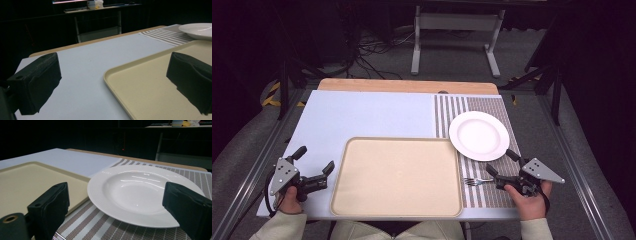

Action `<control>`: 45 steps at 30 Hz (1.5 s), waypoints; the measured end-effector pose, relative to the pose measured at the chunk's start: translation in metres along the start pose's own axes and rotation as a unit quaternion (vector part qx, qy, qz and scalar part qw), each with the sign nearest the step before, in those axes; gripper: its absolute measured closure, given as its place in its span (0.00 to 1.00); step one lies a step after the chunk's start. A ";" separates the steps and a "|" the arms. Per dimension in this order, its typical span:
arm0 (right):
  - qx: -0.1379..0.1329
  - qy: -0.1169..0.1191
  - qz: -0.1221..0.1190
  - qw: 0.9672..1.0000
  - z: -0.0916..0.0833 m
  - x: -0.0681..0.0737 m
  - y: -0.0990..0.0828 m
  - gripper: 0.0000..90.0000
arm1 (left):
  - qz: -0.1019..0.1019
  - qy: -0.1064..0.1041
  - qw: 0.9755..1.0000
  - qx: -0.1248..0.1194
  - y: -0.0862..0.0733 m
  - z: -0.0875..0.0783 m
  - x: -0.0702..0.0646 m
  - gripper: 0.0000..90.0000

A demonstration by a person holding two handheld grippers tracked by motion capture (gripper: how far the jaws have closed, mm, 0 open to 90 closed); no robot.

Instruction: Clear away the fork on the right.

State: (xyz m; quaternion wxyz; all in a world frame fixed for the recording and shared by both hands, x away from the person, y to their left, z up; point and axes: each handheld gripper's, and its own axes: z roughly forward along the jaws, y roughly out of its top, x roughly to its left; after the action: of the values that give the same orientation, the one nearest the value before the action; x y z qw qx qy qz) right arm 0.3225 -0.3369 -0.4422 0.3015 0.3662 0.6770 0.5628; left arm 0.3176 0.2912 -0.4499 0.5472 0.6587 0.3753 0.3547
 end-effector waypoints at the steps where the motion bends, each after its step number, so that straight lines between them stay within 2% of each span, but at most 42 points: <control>1: -0.001 0.002 0.000 1.000 0.000 0.000 0.000 0.08 | -0.001 0.001 1.000 0.000 0.000 0.000 0.000 0.00; 9: 0.006 0.010 0.004 1.000 0.001 0.002 -0.001 0.08 | -0.005 -0.003 1.000 0.000 0.000 0.000 -0.002 0.00; 13: 0.000 0.020 0.009 1.000 0.001 0.002 0.000 0.08 | -0.005 -0.006 1.000 0.002 0.000 0.000 -0.002 0.00; 18: 0.000 0.017 0.007 1.000 0.001 0.001 0.001 0.08 | -0.005 -0.005 1.000 0.003 0.000 0.000 -0.001 0.00; 25: -0.006 0.023 0.016 1.000 0.001 0.000 0.008 0.08 | -0.003 -0.007 1.000 0.007 0.000 0.001 -0.003 0.00; 31: -0.003 0.043 0.042 0.998 0.008 -0.002 0.023 0.08 | -0.004 -0.006 1.000 0.006 0.000 -0.001 -0.002 0.00; 38: 0.031 0.057 0.025 0.998 0.017 -0.002 0.034 0.07 | -0.003 -0.009 1.000 0.007 0.000 0.000 -0.002 0.00; 41: 0.047 0.060 0.009 0.997 0.018 -0.003 0.041 0.08 | -0.003 -0.008 1.000 0.006 0.000 0.000 -0.003 0.00; 43: 0.063 0.068 0.002 0.996 0.019 -0.003 0.047 0.09 | -0.002 -0.009 1.000 0.008 0.000 0.000 -0.003 0.00; 45: 0.083 0.070 -0.018 0.994 0.019 -0.003 0.053 0.09 | -0.002 -0.009 1.000 0.008 0.000 0.000 -0.003 0.00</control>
State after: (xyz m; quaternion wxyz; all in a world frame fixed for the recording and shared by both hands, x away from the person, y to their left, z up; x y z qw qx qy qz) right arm 0.3483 -0.3238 -0.3933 0.2316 0.3373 0.7474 0.5234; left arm 0.3161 0.2888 -0.4498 0.5456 0.6656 0.3746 0.3450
